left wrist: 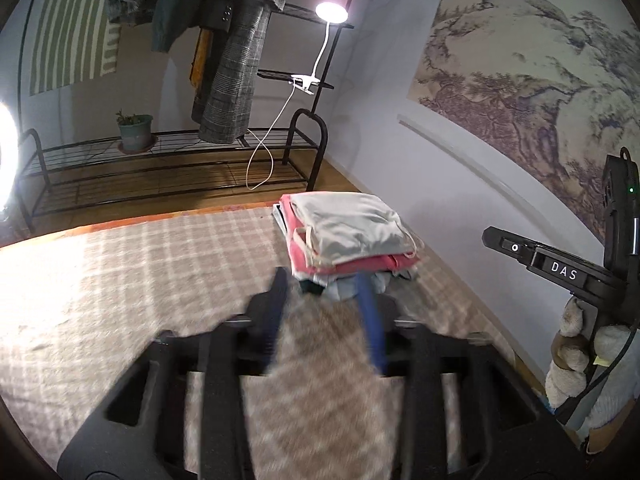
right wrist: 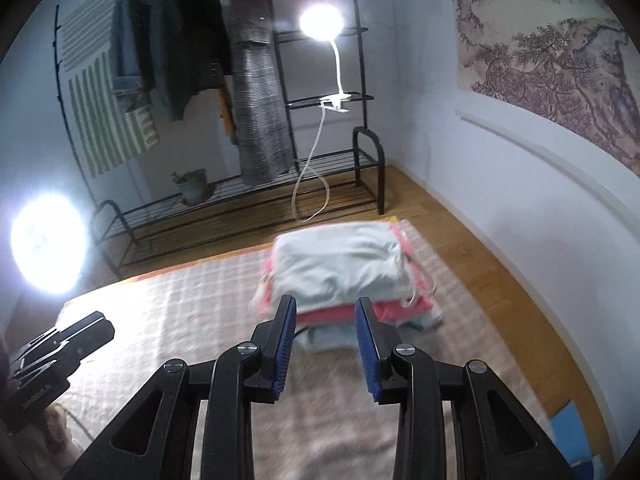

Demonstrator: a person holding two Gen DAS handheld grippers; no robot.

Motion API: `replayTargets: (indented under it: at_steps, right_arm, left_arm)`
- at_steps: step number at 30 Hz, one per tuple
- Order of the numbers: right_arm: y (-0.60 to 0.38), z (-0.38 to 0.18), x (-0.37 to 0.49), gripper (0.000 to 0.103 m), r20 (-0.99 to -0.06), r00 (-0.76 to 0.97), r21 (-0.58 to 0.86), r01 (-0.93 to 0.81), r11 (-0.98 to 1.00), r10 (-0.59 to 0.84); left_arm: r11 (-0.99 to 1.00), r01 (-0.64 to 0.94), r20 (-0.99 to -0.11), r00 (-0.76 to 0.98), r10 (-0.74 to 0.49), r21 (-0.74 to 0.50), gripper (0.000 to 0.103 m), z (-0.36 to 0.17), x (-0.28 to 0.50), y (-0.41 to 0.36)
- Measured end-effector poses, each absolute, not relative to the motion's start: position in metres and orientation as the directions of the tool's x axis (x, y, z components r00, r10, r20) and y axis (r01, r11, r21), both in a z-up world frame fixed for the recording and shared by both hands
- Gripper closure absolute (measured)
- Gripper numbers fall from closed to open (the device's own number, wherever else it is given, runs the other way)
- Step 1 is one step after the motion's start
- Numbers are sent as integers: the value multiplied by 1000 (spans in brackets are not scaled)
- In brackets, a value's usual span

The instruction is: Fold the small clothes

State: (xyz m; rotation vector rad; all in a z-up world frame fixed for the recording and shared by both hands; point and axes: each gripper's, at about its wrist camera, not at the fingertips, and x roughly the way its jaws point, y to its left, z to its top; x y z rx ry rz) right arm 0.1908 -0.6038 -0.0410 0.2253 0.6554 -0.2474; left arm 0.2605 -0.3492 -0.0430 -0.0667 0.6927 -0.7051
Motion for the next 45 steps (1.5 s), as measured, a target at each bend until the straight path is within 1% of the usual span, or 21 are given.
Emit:
replayTargets:
  at_steps: [1, 5, 7, 8, 12, 13, 15, 19, 20, 22, 24, 25, 27, 30, 34, 36, 42, 45]
  right_arm:
    - [-595, -39, 181, 70, -620, 770, 133, 294, 946, -152]
    - [-563, -39, 147, 68, -606, 780, 133, 292, 947, -156]
    - [-547, -42, 131, 60, -597, 787, 129, 287, 949, -157]
    - [-541, -43, 125, 58, -592, 790, 126, 287, 950, -160]
    - [-516, -51, 100, 51, -576, 798, 114, 290, 950, -175]
    - [-513, -53, 98, 47, -577, 798, 112, 289, 951, -175]
    - [-505, -56, 92, 42, -574, 797, 97, 293, 951, -187]
    - [-486, -62, 82, 30, -562, 803, 51, 275, 960, -200]
    - [-484, -63, 82, 29, -561, 805, 51, 270, 961, -196]
    - [-479, -67, 80, 20, -555, 808, 56, 272, 961, -197]
    - [-475, -71, 79, 14, -544, 814, 54, 279, 959, -206]
    - [-473, -74, 78, 13, -538, 816, 49, 281, 959, -211]
    - [-471, -79, 77, 11, -534, 818, 41, 280, 959, -215]
    - [-472, -86, 77, 0, -543, 811, 43, 285, 958, -217]
    - [-483, -91, 77, 0, -550, 806, 87, 314, 945, -217]
    - [-489, -93, 77, 0, -549, 805, 110, 334, 936, -223]
    - [-501, -99, 79, 0, -559, 801, 155, 354, 922, -214]
    - [-501, -100, 79, 0, -560, 801, 158, 353, 922, -211]
  left_arm:
    - [767, 579, -558, 552, -619, -278, 50, -42, 253, -343]
    - [763, 598, -552, 562, -616, -244, 48, -42, 219, -317]
    - [766, 602, -552, 570, -610, -225, 42, -44, 202, -305]
    - [767, 604, -550, 574, -607, -217, 39, -46, 196, -301]
    - [772, 610, -539, 596, -596, -179, 36, -53, 172, -283]
    - [773, 611, -538, 598, -594, -173, 35, -55, 168, -279]
    - [774, 610, -541, 598, -591, -171, 31, -59, 163, -273]
    - [781, 598, -537, 605, -587, -179, 27, -67, 156, -258]
    - [783, 595, -532, 611, -587, -180, 23, -69, 154, -256]
    - [785, 594, -525, 617, -586, -177, 21, -72, 152, -251]
    - [791, 594, -524, 632, -572, -147, 21, -74, 151, -249]
    - [795, 592, -523, 641, -562, -130, 20, -75, 150, -249]
    - [801, 591, -523, 654, -547, -99, 15, -76, 146, -249]
    - [800, 594, -518, 661, -543, -81, 10, -78, 142, -247]
    - [799, 599, -515, 671, -533, -46, 6, -79, 137, -248]
    - [796, 605, -508, 675, -535, -34, 2, -79, 134, -247]
    - [794, 605, -528, 657, -538, -57, 1, -82, 132, -245]
    - [807, 588, -538, 662, -521, -56, 1, -84, 132, -244]
